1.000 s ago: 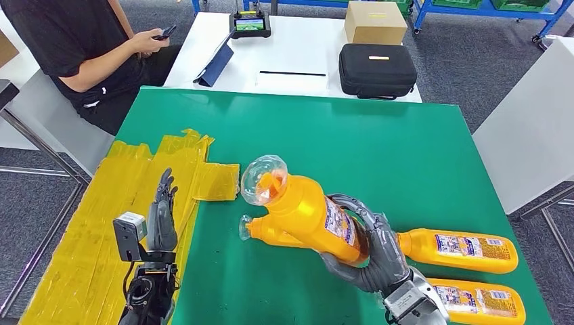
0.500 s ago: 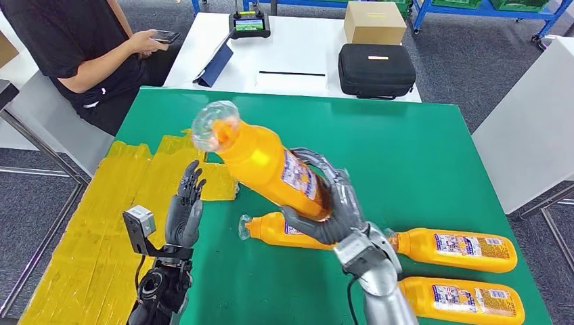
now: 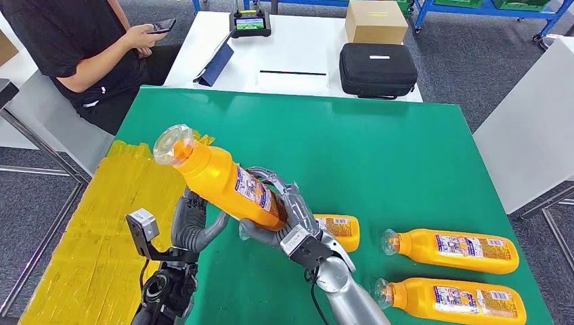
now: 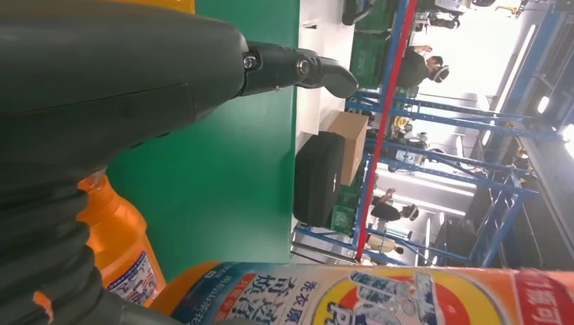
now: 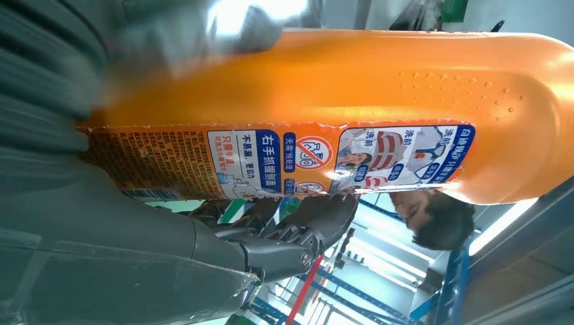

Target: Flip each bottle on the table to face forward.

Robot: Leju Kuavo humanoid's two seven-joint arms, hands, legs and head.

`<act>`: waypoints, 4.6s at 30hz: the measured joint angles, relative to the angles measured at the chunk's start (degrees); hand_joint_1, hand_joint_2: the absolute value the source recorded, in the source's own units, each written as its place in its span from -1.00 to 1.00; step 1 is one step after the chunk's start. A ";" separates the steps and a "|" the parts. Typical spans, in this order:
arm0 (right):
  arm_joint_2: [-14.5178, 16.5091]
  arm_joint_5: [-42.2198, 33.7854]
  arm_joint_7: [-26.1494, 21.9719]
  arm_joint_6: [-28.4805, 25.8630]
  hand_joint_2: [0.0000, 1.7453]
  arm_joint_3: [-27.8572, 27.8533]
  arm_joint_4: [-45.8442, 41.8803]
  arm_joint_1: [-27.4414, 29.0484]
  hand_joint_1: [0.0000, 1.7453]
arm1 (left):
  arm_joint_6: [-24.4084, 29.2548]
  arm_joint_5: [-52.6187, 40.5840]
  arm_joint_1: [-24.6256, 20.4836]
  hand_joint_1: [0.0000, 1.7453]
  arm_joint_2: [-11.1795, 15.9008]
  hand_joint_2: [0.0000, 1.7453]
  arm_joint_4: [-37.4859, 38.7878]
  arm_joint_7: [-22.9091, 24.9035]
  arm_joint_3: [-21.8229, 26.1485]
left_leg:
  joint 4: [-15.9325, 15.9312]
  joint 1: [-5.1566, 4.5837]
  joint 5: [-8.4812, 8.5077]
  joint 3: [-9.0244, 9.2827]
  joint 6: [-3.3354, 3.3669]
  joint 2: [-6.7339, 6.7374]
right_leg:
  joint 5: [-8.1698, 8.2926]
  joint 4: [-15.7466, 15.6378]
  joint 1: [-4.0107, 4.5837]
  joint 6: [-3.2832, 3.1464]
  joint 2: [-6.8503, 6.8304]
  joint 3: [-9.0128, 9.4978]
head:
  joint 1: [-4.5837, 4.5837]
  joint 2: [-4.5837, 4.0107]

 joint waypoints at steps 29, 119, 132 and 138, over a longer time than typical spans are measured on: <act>-3.31 -1.71 -0.19 -3.87 1.00 2.35 2.54 4.63 1.00 | -7.78 5.86 5.10 -1.00 0.90 1.00 -5.21 1.07 -5.48 | 0.00 0.00 -0.02 -0.05 -0.01 0.01 | 0.01 0.00 0.00 0.01 0.00 -0.06 | -0.01 0.00; -2.80 2.10 0.05 -6.96 -1.00 6.77 -9.11 12.65 -1.00 | 1.64 5.70 2.59 1.00 6.16 1.00 -2.66 -0.53 4.82 | 0.00 0.08 -0.02 -0.07 -0.02 0.09 | 0.02 0.00 0.03 -0.05 0.02 -0.15 | 0.04 0.00; -5.97 -0.86 -0.17 -8.62 -1.00 4.62 -14.28 13.14 -1.00 | 58.29 -73.52 -2.14 1.00 8.99 1.00 6.63 18.10 5.22 | 0.00 0.04 0.00 -0.07 -0.01 0.08 | 0.02 0.00 0.02 -0.03 0.05 -0.11 | 0.04 0.00; -8.07 0.33 0.01 -11.02 0.00 5.83 -12.72 12.54 -1.00 | 58.31 -75.31 -4.76 1.00 9.61 1.00 16.30 16.86 5.27 | 0.00 0.02 -0.01 -0.07 -0.01 0.05 | 0.02 0.00 0.01 -0.02 0.03 -0.10 | 0.02 0.00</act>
